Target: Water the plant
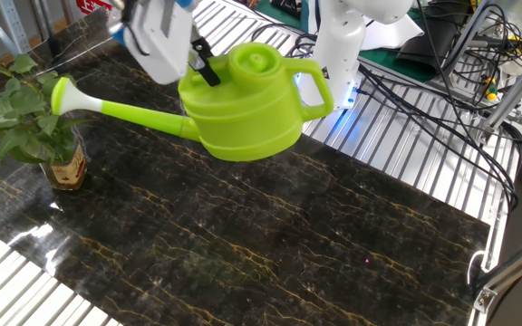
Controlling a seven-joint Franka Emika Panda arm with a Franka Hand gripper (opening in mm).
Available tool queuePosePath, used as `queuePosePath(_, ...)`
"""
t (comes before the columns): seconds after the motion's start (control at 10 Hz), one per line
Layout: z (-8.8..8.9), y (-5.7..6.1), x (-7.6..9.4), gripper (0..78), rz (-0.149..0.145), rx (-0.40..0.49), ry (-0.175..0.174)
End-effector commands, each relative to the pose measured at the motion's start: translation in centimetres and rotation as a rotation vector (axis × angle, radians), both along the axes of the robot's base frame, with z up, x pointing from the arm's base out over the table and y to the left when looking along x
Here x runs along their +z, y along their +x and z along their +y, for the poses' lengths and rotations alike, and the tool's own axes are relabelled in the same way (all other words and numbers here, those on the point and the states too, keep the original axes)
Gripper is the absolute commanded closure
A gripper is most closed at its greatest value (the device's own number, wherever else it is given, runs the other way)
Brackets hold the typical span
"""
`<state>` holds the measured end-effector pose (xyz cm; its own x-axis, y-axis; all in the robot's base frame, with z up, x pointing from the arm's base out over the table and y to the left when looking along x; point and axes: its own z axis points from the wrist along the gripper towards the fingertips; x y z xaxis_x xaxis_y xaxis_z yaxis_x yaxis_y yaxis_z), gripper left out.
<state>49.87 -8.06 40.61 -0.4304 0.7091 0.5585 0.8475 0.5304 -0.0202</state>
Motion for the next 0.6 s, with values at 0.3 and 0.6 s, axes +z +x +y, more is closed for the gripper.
queuePosePath(0.3,-0.91,0.94,0.95,75.3,0.034,0.019,0.026)
queuePosePath(0.6,-1.03,1.05,1.04,75.3,0.062,0.024,0.048)
